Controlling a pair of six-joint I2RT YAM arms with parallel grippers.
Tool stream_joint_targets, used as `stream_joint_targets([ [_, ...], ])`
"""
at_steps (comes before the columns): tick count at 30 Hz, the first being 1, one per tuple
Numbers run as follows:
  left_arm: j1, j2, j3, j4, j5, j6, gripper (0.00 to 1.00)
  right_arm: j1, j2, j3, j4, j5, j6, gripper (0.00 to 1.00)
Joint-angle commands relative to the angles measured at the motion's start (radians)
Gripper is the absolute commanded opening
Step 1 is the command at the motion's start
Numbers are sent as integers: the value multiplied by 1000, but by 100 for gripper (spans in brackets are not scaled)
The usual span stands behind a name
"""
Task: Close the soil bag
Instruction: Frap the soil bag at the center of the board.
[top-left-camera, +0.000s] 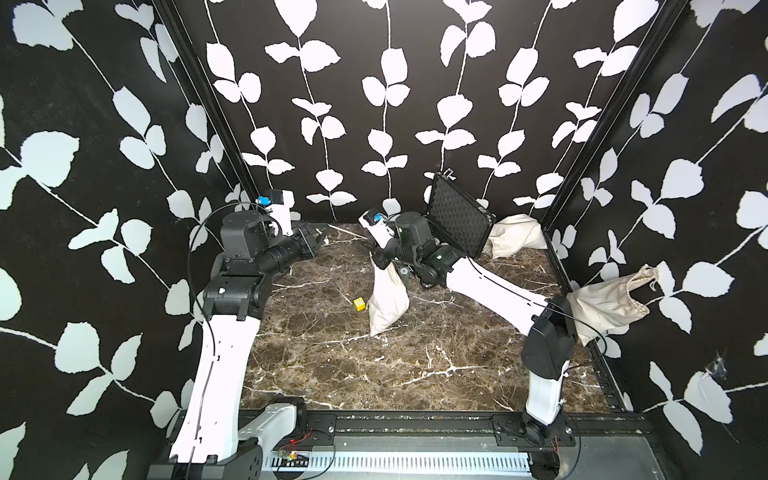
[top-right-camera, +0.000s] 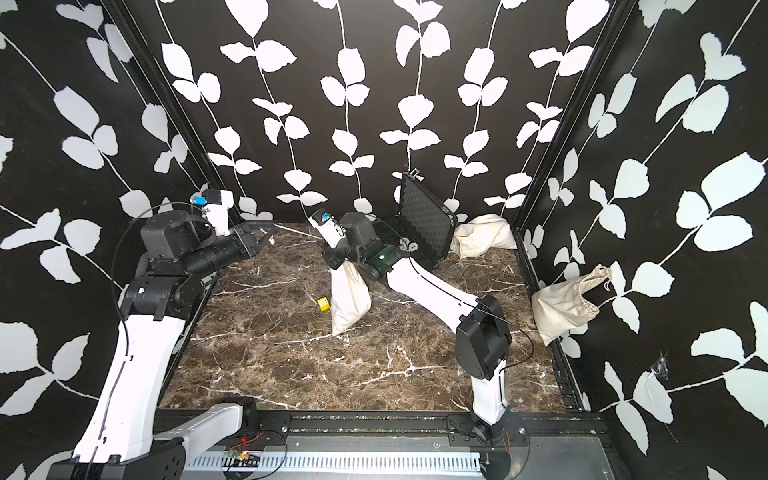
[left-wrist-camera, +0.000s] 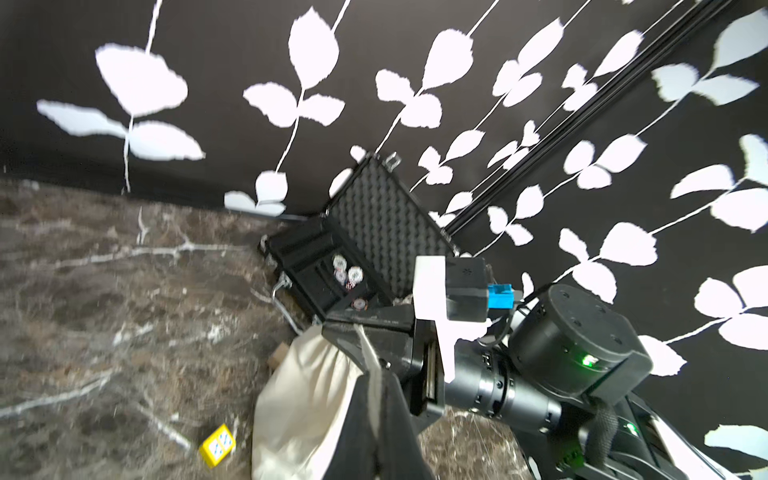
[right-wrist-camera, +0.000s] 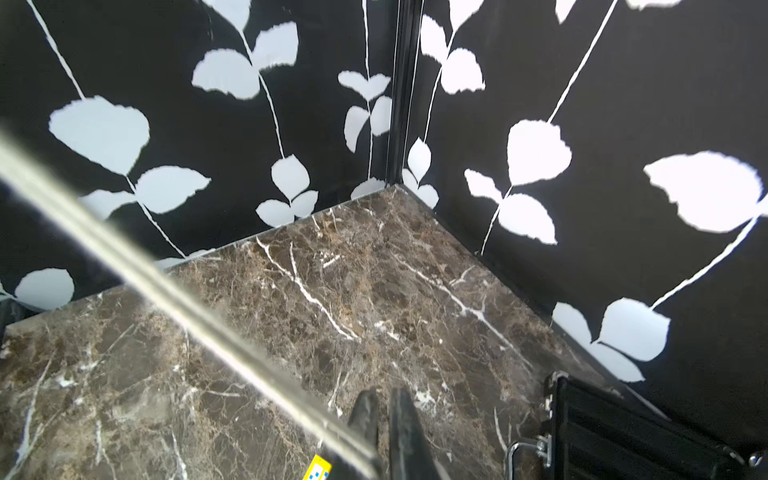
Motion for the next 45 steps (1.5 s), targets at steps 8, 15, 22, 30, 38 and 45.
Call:
stream_joint_targets([
  [8,115,-60,154,237,-10,-70,0,-156,-12,-354,-166,230,117,17],
  [15,147,-91,140,244,-24,-79,0,-169,-61,-396,-156,264,131,13],
  [22,270,-100,37,343,23,-188,0,-170,-23,-475,-86,276,179,14],
  [30,280,-19,-53,319,-11,-135,0,-168,-223,-448,-34,97,168,42],
  [38,282,175,63,203,-126,-17,0,-246,-398,-486,-197,267,102,77],
  [45,281,380,217,33,-433,189,0,-521,-427,-576,-221,378,233,98],
])
